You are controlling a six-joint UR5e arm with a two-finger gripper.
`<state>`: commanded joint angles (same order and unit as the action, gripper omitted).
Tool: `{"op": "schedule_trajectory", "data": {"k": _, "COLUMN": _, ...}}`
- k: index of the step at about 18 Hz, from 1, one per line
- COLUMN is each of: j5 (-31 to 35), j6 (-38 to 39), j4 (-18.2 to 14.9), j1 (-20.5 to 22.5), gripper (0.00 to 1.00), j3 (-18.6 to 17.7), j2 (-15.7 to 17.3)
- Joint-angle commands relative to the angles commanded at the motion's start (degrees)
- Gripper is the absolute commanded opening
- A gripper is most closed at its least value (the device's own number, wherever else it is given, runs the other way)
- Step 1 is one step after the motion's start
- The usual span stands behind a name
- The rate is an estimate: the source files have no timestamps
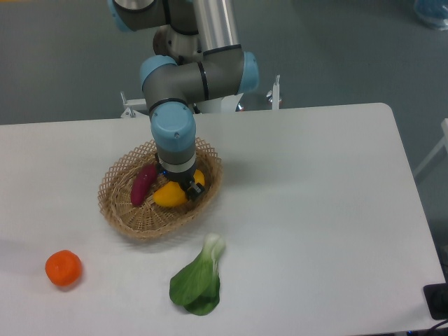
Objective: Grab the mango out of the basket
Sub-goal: 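Lower the gripper onto the yellow mango and close on it, then lift the grasped mango up and out of the basket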
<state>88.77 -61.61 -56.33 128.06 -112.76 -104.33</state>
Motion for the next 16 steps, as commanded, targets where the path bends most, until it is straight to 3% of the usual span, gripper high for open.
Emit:
{"op": "schedule_trajectory", "data": {"k": 7, "j5": -3.9, "j6": -0.1, "j4": -0.4, "j1": 3.2, "gripper": 0.37, "j3": 1.2, "j2": 3.0}}
{"op": "schedule_trajectory", "data": {"k": 16, "j5": -6.2, "j6": -0.1, "j4": -0.9, "j1": 9.4, "gripper": 0.37, "j3": 8.2, "j2": 2.8}}
